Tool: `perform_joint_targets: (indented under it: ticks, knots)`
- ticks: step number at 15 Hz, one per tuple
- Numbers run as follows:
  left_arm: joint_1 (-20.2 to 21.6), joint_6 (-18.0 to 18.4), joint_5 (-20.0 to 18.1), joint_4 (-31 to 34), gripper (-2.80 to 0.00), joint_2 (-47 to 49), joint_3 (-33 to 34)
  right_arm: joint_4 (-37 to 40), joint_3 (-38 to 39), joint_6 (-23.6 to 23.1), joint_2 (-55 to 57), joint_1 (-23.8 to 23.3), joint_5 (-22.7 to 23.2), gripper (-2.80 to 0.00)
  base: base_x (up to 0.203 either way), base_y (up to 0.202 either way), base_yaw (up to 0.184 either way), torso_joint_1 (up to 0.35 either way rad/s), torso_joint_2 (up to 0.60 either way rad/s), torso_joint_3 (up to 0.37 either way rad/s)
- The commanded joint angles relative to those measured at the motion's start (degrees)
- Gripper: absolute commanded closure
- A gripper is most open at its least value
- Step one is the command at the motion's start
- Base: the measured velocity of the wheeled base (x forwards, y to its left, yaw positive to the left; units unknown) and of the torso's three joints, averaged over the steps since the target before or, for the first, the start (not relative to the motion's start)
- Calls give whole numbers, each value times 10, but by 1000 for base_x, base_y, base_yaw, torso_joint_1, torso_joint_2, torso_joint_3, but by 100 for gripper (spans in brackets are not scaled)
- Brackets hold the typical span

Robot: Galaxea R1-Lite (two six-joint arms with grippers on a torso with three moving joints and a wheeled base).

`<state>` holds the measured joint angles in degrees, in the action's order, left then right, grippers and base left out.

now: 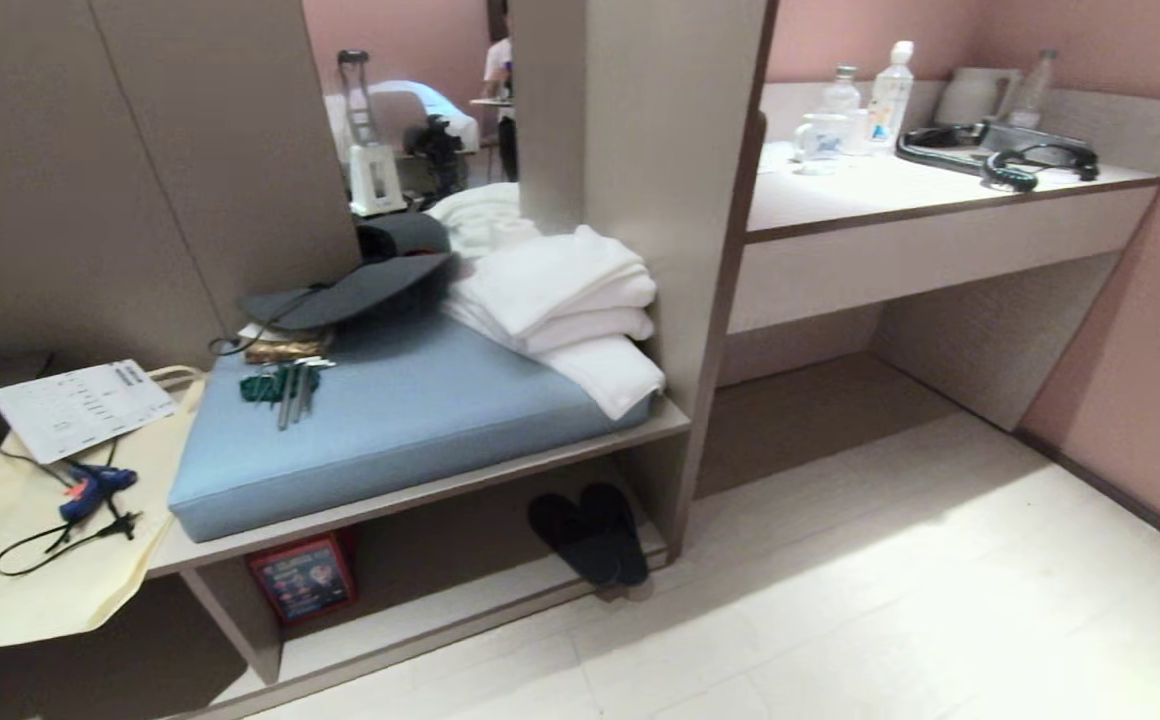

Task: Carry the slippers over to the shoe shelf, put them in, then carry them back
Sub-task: Pick up the slippers in the shoe cabinet

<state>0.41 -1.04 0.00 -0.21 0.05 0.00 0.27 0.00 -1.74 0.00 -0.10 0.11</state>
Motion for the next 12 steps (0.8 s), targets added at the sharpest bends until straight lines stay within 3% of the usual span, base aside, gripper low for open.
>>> perform_joint_targets:
  ticks: [1,3,12]
  knots:
    - [0,0,0,0,0,0,0,0,0,1,1,0,1,0,1,11,-156,2,2,6]
    - [0,0,0,0,0,0,0,0,0,0,1,0,1,0,3,8,-100,0,-2,1]
    - [0,5,0,-1,0,0,0,-1,0,-1,1,0,0,0,0,0,0,0,0,0]
